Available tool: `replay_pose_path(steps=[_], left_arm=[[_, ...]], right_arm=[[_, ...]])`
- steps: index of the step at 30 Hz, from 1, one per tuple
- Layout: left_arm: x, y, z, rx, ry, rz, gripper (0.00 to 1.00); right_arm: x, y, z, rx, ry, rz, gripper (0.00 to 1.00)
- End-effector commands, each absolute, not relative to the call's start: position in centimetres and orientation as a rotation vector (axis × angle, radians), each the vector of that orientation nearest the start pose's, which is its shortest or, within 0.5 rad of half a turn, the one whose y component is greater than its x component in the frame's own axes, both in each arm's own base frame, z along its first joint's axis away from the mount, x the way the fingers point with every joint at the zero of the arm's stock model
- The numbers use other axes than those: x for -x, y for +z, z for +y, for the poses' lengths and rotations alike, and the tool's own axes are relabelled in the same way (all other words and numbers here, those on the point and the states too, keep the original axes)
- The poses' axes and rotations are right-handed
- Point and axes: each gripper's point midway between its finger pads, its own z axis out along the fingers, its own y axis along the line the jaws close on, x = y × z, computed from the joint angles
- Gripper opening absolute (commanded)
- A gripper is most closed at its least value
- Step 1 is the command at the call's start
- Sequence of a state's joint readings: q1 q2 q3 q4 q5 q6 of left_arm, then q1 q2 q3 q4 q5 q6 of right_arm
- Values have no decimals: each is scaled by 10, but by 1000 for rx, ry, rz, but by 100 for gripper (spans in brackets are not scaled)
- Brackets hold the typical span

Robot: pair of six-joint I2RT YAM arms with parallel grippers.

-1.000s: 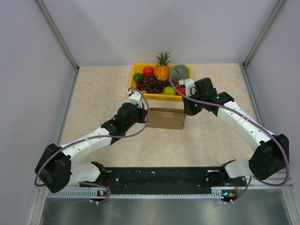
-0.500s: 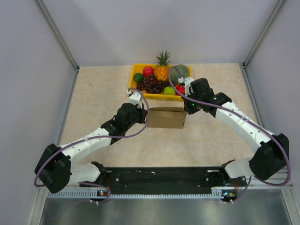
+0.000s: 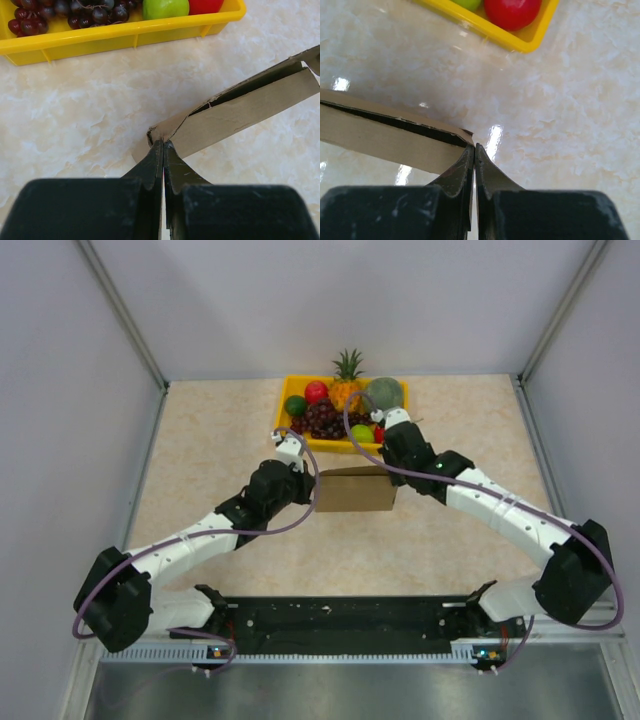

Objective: Fold the paper box

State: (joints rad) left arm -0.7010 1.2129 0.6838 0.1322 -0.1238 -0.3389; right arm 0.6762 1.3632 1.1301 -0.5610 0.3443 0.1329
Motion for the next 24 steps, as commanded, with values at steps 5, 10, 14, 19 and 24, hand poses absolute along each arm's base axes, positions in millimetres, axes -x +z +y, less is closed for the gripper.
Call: replay_pose_path(steps=[5, 10, 14, 19, 24], left_arm=[[-280, 115, -231, -322, -505, 2130, 0], [-280, 112, -231, -321, -510, 2138, 0], [-280, 115, -232, -322, -511, 2131, 0], [-280, 115, -233, -322, -515, 2132, 0], [-279, 112, -231, -320, -509, 2139, 0]], right_arm=[[-328, 164, 163, 213, -162, 2240, 0], [-325, 156, 165, 172, -141, 2261, 0], [-318, 152, 170, 183, -122, 2272, 0], [-309, 142, 162, 242, -187, 2291, 0], [-304, 137, 161, 313, -181, 2284, 0]])
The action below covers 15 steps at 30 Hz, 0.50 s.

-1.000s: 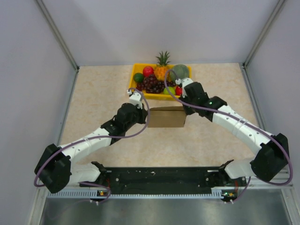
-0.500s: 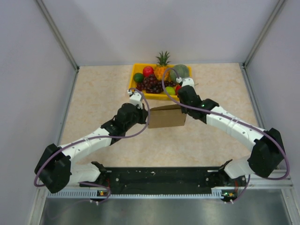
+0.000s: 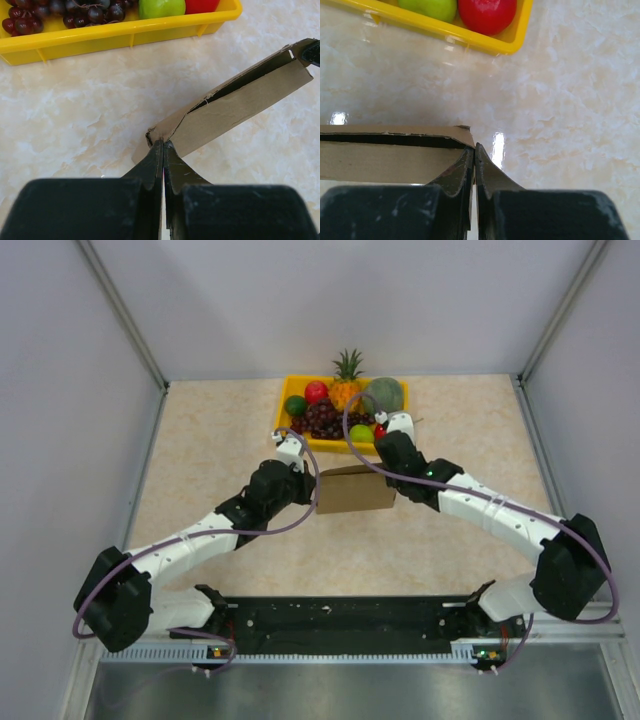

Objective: Fold the paper box

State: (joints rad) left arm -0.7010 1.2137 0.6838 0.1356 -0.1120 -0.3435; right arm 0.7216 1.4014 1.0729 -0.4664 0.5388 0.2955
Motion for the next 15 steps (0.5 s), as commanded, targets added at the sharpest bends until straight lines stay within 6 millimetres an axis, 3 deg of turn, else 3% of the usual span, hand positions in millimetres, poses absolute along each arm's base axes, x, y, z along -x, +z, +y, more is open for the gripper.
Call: replay_pose_path(steps=[1, 8, 12, 13, 14, 15], left_arm=[[-279, 112, -230, -317, -508, 2138, 0], [-279, 109, -231, -305, -514, 2147, 0], [-280, 108, -232, -283, -538, 2112, 0], [-280, 108, -232, -280, -541, 2093, 0], [-280, 107, -231, -277, -540, 2090, 0], [-279, 102, -228, -275, -528, 2094, 0]], right_arm=[[-302, 134, 159, 318, -183, 2288, 0], [-302, 124, 166, 135, -100, 2290, 0], [-305, 125, 173, -2, 2, 2198, 0], [-300, 117, 171, -4, -3, 2191, 0], [-305, 124, 180, -26, 47, 2130, 0], [-300, 117, 174, -32, 28, 2117, 0]])
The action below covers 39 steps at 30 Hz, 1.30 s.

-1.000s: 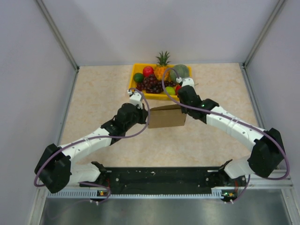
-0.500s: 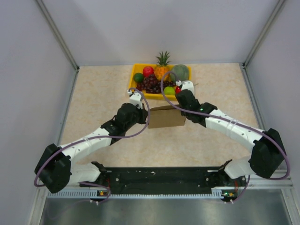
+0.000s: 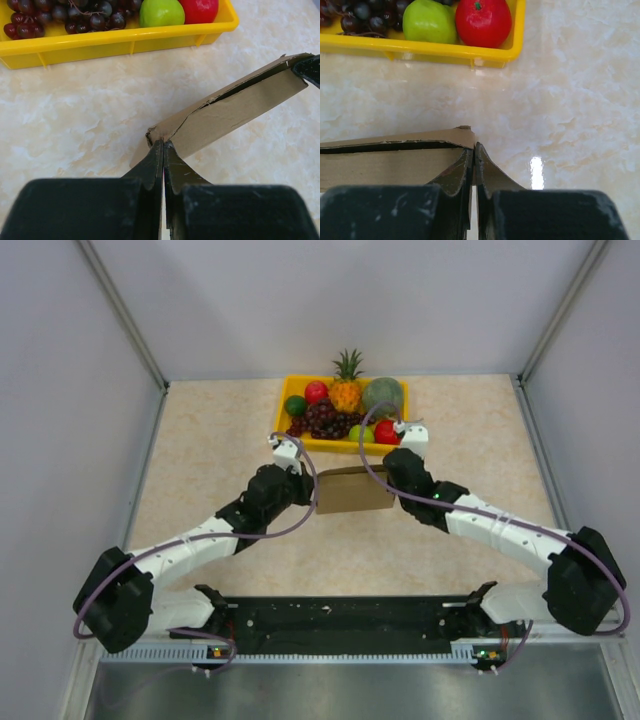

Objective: Fold the paper box

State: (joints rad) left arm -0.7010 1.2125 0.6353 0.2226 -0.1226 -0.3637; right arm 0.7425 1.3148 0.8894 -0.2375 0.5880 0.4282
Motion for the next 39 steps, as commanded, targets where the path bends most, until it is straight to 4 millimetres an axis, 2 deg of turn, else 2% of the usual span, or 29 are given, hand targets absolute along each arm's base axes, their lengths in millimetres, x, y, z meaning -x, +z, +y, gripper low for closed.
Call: replay_pose_path(steps=[1, 4, 6, 14, 19, 22, 23, 24, 26, 27, 32, 34, 38, 39], left_arm=[[-279, 102, -228, -274, -530, 2086, 0], [-279, 96, -225, -279, -511, 2091, 0], [-279, 94, -223, -285, -500, 2093, 0], [-276, 86, -221, -313, -497, 2085, 0], [-275, 80, -219, -322, -480, 2093, 0], [-276, 78, -218, -320, -468, 2100, 0], [-276, 77, -218, -319, -465, 2101, 0], [-275, 76, -218, -324, -465, 2105, 0], [-276, 75, -218, -323, -462, 2108, 0], [-276, 74, -219, -327, -462, 2109, 0], [-276, 74, -218, -328, -458, 2108, 0], [-276, 75, -219, -330, -458, 2106, 0], [-276, 77, -221, -338, -459, 2106, 0], [-276, 76, -221, -344, -456, 2109, 0]], right_arm=[[-299, 114, 172, -51, 35, 2115, 0], [-293, 106, 164, -79, 39, 2094, 0], [-290, 104, 157, -31, -5, 2098, 0], [-284, 125, 148, 127, -46, 2078, 0], [-285, 116, 147, 120, -7, 2094, 0], [-282, 117, 151, 125, 34, 2097, 9], [-281, 118, 155, 142, 58, 2101, 15], [-282, 126, 157, 139, 79, 2088, 18], [-279, 129, 158, 143, 94, 2104, 25], [-281, 139, 160, 136, 106, 2094, 27], [-278, 161, 164, 146, 140, 2090, 39], [-275, 177, 165, 151, 180, 2069, 42], [-272, 214, 182, 223, 298, 2020, 60], [-272, 218, 183, 255, 301, 2023, 60]])
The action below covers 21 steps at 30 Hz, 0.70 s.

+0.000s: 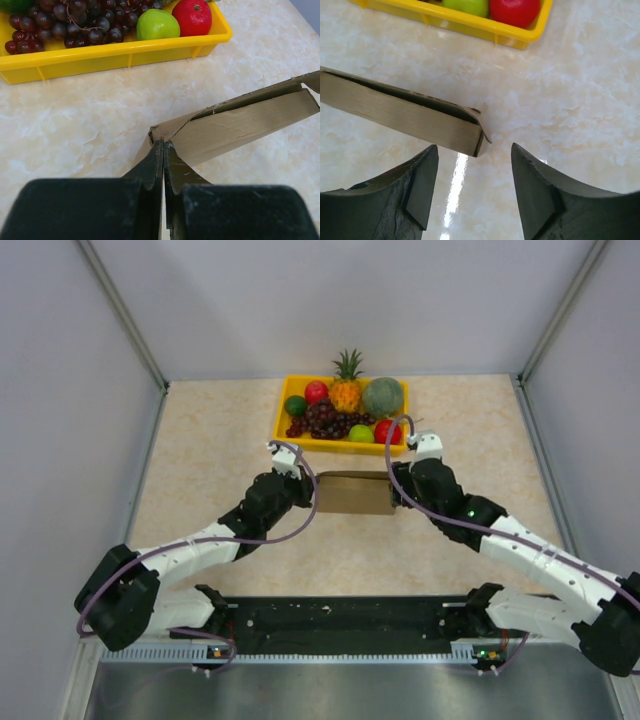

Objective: Fold the paper box

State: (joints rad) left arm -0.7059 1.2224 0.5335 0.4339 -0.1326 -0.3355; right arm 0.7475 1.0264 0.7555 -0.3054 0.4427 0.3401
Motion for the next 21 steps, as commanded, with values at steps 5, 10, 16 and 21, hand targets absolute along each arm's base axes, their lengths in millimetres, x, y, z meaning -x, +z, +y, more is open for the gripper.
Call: replay_pose_path(steps=[5, 10, 16, 21], left_arm=[[-277, 80, -223, -347, -460, 2104, 0], [-277, 83, -222, -343, -458, 2099, 0], [-277, 88, -222, -350, -458, 2090, 0], [-277, 88, -224, -352, -464, 2091, 0]], right_arm=[[-282, 216, 181, 503, 333, 2168, 48], [-284, 200, 185, 653, 349, 2248, 32], [-289, 191, 191, 710, 352, 2275, 26], [-297, 191, 187, 708, 299, 2284, 22]])
